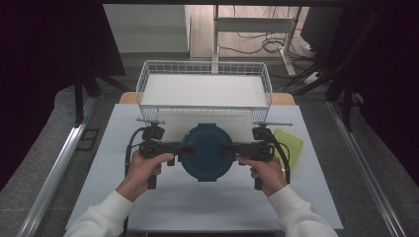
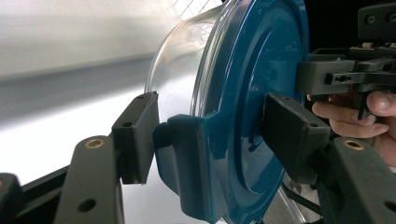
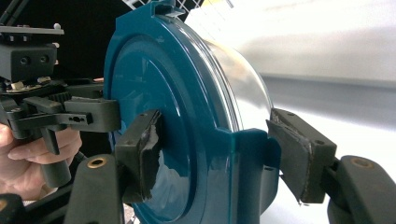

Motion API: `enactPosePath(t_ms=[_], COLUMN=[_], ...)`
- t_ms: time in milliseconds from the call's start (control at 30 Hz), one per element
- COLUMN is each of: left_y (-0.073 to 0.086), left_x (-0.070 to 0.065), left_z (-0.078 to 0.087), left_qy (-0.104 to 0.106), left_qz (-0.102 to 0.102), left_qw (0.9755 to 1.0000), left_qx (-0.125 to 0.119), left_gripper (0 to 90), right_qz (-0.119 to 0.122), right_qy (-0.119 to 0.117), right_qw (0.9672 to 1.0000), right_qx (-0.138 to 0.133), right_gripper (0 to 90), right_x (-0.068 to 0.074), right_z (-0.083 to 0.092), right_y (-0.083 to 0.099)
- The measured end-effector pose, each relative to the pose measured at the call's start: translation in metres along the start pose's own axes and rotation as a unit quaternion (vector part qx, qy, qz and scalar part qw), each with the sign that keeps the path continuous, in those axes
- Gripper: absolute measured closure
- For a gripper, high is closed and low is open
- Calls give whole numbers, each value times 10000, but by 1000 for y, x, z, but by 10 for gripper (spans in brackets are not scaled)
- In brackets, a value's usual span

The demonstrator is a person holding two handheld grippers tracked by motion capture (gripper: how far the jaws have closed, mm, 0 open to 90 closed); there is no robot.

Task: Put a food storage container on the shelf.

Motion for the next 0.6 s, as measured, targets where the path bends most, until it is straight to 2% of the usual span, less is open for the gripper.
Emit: enactPosePath(t_ms=[600], left_y=[-45], left_x=[-12], left_z=[26], left_qy=[-83], left_qz=[-191], left_qw=[9996], left_qx=[-205], left_gripper=[379], right_qz=[85], right_qy=[-76], right_qw=[9999], right_qx=[-118], right_gripper=[364], right_x=[18], right_z=[14], right_y=[-44])
Point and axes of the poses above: each handheld gripper's, and its own axes: z roughly backward along the jaws, y roughly out of its underside, x roughly to its left, the point moved 1 cm from there along -z, roughly forward along the jaws, and after that the axes turned 7 degrees about x, right-handed, at the moved point
